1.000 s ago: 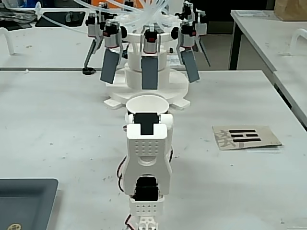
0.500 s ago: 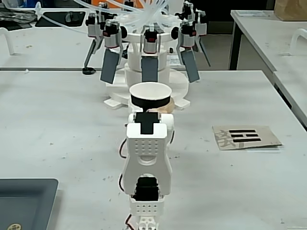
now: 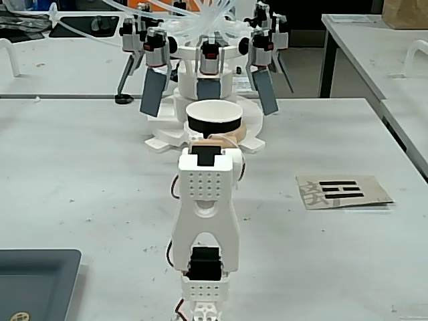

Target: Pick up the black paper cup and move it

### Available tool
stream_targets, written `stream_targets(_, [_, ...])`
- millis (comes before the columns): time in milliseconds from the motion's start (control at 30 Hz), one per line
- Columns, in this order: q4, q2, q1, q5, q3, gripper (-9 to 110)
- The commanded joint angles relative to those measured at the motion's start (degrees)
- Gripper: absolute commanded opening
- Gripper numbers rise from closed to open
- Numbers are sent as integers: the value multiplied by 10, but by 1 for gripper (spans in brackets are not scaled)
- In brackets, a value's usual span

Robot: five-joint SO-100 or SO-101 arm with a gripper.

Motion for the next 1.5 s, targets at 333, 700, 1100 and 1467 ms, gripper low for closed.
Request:
stream_targets(333, [36,-63,6,5,-154,13])
stream_targets(700, [42,-91,6,7,-179,12])
stream_targets(1100, [43,-97,4,8,-181,12])
stream_targets(1467, [43,-98,4,8,-181,11])
